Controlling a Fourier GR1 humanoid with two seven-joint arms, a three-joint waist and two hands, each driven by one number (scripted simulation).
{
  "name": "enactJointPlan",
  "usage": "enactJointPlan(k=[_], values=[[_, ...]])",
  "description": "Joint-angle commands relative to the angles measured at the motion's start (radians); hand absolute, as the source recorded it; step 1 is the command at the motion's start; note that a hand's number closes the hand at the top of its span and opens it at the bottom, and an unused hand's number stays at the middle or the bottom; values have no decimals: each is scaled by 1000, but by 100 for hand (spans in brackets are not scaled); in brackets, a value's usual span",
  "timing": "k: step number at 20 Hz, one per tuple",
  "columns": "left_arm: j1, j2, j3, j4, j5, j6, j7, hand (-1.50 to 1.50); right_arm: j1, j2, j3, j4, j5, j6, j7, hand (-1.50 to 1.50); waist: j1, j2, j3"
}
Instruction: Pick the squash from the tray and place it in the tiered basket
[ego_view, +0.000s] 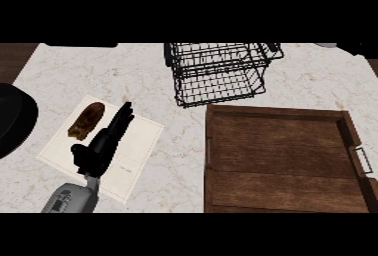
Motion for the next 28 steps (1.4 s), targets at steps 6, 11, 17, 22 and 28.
enactJointPlan(k=[6, 11, 17, 22, 28], values=[[20, -28, -8, -36, -33, 12, 10, 0, -307, 130, 27, 233, 37, -49, 132, 150, 4, 1, 0], [45, -28, -20, -57, -39, -2, 18, 0, -434, 262, 52, 316, 67, -129, 236, 150, 11, 2, -1], [-6, -34, 7, 5, -43, -18, -1, 0, -546, 342, 68, 466, 107, -175, 249, 150, 23, 11, -1], [-11, -41, 22, 7, -30, -31, 17, 0, -588, 391, 73, 530, 119, -179, 220, 150, 12, 7, -1], [-36, -23, 54, -12, -18, -44, 39, 0, -566, 458, 30, 609, 95, -258, 152, 150, 18, 11, -1]])
